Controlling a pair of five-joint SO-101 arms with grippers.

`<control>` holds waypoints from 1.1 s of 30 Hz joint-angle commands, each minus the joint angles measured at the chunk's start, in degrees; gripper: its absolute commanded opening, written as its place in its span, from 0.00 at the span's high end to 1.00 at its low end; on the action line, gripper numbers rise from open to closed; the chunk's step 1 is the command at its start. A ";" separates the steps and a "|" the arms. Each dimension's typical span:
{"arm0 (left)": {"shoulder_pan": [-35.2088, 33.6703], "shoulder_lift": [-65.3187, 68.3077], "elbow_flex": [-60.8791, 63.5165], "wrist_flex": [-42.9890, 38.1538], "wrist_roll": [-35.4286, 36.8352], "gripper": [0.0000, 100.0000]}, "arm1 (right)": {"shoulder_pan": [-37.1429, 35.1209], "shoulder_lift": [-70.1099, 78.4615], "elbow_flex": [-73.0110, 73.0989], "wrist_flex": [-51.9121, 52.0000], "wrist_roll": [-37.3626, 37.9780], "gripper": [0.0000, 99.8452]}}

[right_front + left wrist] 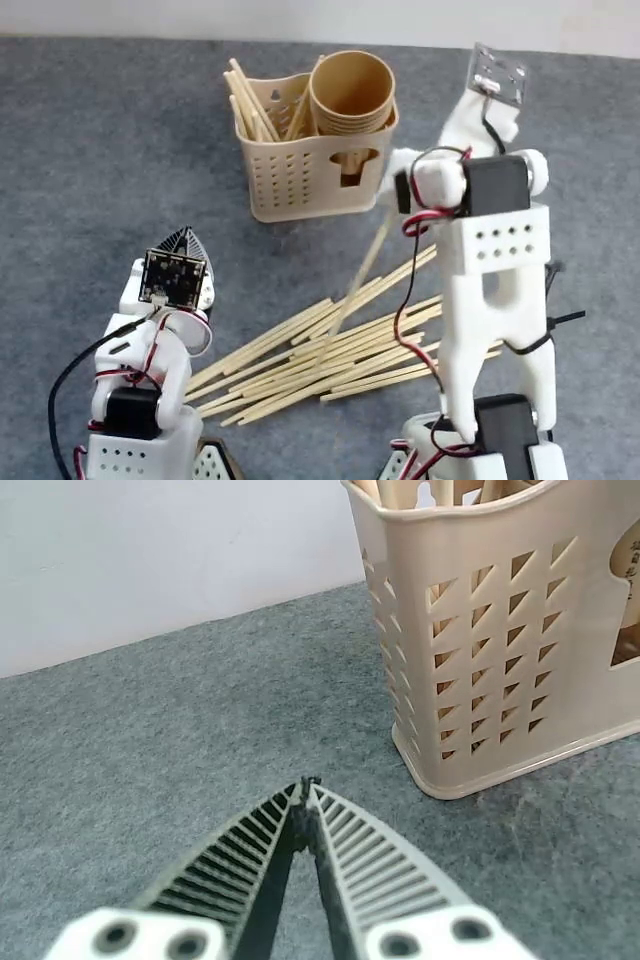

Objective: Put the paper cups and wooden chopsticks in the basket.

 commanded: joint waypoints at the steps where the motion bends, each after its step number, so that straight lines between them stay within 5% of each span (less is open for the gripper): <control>1: -0.04 -0.40 -0.48 -1.14 -0.26 0.99 | -3.21 0.13 -7.16 -0.66 -0.09 0.99; 30: -0.04 -0.40 -0.57 -1.14 -0.26 0.99 | -3.74 0.22 -10.68 -50.51 0.00 0.99; 33: -0.04 -0.40 -0.57 -1.14 -0.26 0.99 | -4.00 0.22 -10.59 -55.25 5.01 0.99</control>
